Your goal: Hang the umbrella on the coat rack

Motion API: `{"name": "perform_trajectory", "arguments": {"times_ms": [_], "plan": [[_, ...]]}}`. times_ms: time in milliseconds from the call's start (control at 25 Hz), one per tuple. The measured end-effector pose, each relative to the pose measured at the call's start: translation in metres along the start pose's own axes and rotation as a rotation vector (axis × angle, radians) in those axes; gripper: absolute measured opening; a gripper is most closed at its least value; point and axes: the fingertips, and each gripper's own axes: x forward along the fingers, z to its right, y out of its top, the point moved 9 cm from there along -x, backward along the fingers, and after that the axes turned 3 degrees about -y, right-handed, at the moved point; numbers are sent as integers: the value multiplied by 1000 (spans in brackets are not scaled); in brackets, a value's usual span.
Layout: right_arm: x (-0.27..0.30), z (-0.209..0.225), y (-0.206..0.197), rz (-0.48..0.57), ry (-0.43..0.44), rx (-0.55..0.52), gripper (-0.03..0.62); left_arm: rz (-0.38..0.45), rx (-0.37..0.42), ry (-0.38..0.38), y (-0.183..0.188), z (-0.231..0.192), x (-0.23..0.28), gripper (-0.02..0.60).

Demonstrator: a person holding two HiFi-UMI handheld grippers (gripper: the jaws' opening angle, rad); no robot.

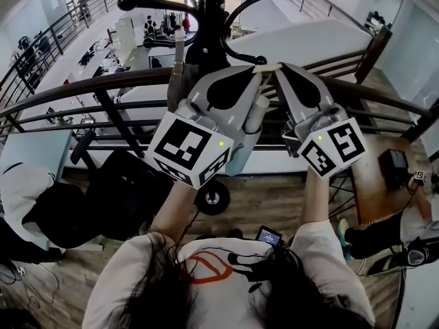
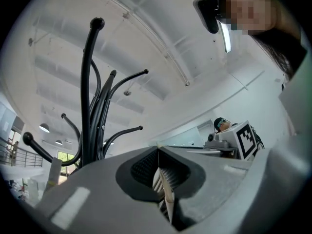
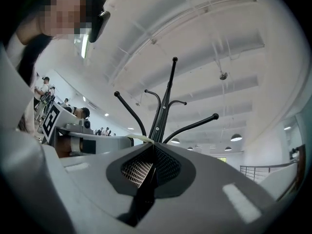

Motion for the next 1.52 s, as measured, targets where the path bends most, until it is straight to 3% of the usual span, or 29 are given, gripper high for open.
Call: {"name": "perform_trajectory", "arguments": {"times_ms": [360, 680, 1160, 1520], "plan": [[12, 7, -6, -12, -8, -8, 26, -41, 48, 42, -1, -6, 6, 0], [20, 8, -11, -13, 14, -73, 26, -38, 32, 73, -5, -16, 5, 0], [35, 16, -23, -7, 70, -28, 26, -35, 17, 80, -14, -20, 10, 2], [52, 2, -50, -34, 135, 12, 28, -94, -21, 131, -40, -35, 1, 2]]}}
